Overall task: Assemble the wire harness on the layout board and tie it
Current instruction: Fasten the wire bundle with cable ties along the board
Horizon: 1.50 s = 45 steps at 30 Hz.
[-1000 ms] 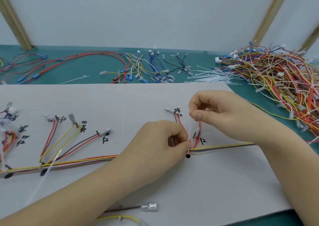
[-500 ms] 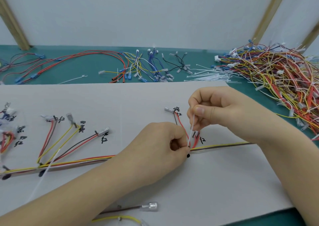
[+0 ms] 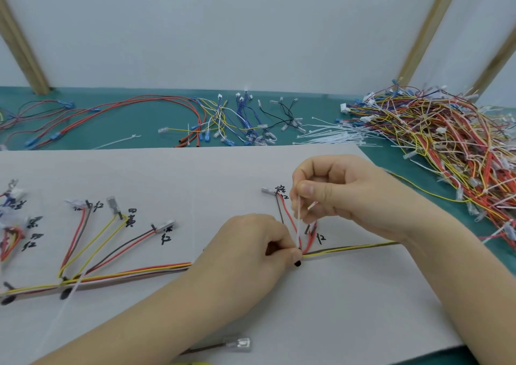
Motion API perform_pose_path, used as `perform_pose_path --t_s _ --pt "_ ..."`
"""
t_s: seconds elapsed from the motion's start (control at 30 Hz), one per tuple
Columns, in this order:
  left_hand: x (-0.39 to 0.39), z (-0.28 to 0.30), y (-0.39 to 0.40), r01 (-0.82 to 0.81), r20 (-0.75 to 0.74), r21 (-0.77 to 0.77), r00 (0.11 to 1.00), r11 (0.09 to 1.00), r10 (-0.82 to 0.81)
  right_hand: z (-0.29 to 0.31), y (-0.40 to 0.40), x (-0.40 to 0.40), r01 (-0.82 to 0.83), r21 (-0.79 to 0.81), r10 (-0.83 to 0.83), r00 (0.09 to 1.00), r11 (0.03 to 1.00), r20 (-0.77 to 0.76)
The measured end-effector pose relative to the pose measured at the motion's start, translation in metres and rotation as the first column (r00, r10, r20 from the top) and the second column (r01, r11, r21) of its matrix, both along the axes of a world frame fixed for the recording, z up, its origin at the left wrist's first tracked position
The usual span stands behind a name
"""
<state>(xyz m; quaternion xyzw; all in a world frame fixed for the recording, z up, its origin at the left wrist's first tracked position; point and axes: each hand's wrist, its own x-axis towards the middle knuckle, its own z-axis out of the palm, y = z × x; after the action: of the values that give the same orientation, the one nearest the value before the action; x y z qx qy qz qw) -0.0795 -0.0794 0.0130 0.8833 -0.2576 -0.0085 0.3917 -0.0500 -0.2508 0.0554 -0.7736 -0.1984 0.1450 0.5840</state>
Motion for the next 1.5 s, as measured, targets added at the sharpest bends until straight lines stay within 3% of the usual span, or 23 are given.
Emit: perform_pose_path --t_s 0.33,0.67,0.93,1.03,1.13,1.23,1.33,1.43,1.5 --pt "0.0 0.003 -0.002 -0.042 -0.049 0.012 0.998 0.999 0.043 0.0 -0.005 -0.003 -0.145 -0.238 0.133 0.989 0.96 -0.066" --pt "0.002 -0.001 -0.005 -0.062 -0.008 0.07 0.998 0.996 0.062 -0.009 0.011 -0.008 -0.093 -0.293 0.136 0.982 0.951 0.128" --pt "0.001 -0.005 -0.002 -0.049 0.063 0.077 0.997 0.996 0.044 -0.005 0.012 -0.007 -0.054 -0.287 0.097 0.986 0.956 0.138" --pt "0.004 0.003 0.003 0.006 0.087 0.103 0.996 0.995 -0.015 0.002 0.015 -0.006 -0.049 -0.448 0.173 0.955 0.893 0.24" --pt "0.003 0.009 0.026 0.074 0.216 0.197 0.969 0.978 -0.117 -0.001 0.008 -0.013 0.039 -0.615 0.251 0.891 0.788 0.379" --pt "-0.005 0.019 0.075 -0.027 0.278 0.126 0.961 0.992 -0.009 -0.01 0.0 -0.025 0.073 -0.664 0.349 0.805 0.744 0.48" --pt "-0.011 0.019 0.12 -0.167 0.283 0.124 0.951 0.978 0.126 -0.017 0.001 -0.027 0.095 -0.706 0.382 0.787 0.702 0.485" --pt "-0.016 0.01 0.128 -0.109 0.211 0.272 0.976 0.956 0.051 -0.015 0.001 -0.021 0.045 -0.707 0.397 0.801 0.706 0.447" --pt "-0.016 0.001 0.121 -0.091 0.243 0.344 0.97 0.934 0.005 -0.015 0.0 -0.018 0.011 -0.701 0.418 0.796 0.714 0.438"
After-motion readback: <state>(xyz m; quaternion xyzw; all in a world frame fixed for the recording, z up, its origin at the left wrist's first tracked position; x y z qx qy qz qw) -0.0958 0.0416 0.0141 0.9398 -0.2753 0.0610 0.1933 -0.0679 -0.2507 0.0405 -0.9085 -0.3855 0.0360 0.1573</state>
